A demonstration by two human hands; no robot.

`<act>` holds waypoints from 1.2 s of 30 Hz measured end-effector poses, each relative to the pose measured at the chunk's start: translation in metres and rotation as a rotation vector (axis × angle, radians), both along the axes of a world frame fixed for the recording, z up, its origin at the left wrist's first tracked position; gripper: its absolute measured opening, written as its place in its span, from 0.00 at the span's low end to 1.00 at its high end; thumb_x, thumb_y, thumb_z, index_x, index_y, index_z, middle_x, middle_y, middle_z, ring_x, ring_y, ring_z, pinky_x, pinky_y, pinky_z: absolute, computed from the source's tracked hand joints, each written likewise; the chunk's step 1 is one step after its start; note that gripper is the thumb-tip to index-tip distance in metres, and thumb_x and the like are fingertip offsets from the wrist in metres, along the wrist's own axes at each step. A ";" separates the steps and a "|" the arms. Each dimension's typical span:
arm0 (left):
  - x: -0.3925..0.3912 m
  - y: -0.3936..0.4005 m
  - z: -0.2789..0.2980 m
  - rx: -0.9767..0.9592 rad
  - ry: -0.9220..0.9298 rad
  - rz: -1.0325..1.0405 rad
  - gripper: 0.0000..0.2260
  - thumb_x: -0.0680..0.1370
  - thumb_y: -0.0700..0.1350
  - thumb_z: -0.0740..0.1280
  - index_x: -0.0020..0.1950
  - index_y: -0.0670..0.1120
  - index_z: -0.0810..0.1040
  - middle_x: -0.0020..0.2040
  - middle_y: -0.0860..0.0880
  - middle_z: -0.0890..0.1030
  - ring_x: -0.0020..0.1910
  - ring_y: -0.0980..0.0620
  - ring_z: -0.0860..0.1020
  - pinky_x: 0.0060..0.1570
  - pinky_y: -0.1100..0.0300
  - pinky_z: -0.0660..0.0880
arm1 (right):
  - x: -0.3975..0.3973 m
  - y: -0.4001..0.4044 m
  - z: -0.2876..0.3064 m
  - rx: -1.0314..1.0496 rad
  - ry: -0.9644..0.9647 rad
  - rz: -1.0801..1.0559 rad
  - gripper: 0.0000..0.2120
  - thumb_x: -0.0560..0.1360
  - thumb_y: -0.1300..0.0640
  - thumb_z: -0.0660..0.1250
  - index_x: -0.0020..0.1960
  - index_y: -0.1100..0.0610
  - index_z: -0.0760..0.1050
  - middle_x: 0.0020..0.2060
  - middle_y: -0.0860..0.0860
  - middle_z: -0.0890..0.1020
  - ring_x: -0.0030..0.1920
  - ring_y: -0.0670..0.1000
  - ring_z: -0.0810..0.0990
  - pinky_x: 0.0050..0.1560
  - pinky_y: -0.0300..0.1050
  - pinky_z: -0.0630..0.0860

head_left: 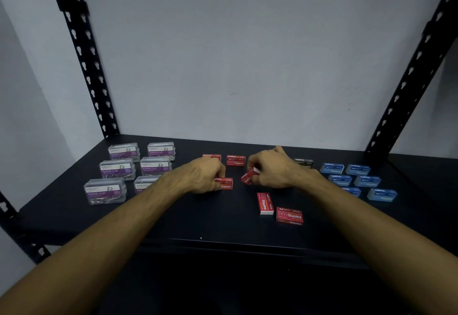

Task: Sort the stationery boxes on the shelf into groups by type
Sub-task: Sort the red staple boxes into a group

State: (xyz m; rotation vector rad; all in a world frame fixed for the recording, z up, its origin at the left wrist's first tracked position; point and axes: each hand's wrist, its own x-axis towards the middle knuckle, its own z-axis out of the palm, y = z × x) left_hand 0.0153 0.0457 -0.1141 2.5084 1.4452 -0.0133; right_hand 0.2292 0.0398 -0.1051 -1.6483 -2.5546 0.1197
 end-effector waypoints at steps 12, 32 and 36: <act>-0.006 -0.006 0.000 0.050 -0.072 -0.011 0.04 0.78 0.46 0.69 0.52 0.49 0.79 0.44 0.56 0.76 0.45 0.55 0.76 0.44 0.62 0.70 | -0.010 -0.013 0.000 -0.028 0.145 -0.062 0.05 0.75 0.51 0.71 0.49 0.50 0.79 0.46 0.46 0.83 0.49 0.47 0.76 0.62 0.47 0.62; -0.015 0.010 0.001 0.109 0.024 0.094 0.07 0.78 0.44 0.69 0.55 0.46 0.80 0.53 0.49 0.81 0.50 0.50 0.79 0.52 0.56 0.76 | -0.031 -0.001 -0.016 0.011 0.025 0.002 0.05 0.76 0.56 0.67 0.52 0.51 0.78 0.48 0.47 0.82 0.47 0.50 0.80 0.47 0.48 0.78; -0.014 0.018 0.002 0.124 0.019 0.107 0.07 0.78 0.44 0.69 0.54 0.46 0.80 0.52 0.48 0.81 0.50 0.49 0.79 0.50 0.55 0.77 | -0.033 0.007 -0.017 0.040 0.020 -0.009 0.04 0.76 0.57 0.66 0.50 0.54 0.78 0.46 0.49 0.80 0.45 0.51 0.79 0.46 0.50 0.77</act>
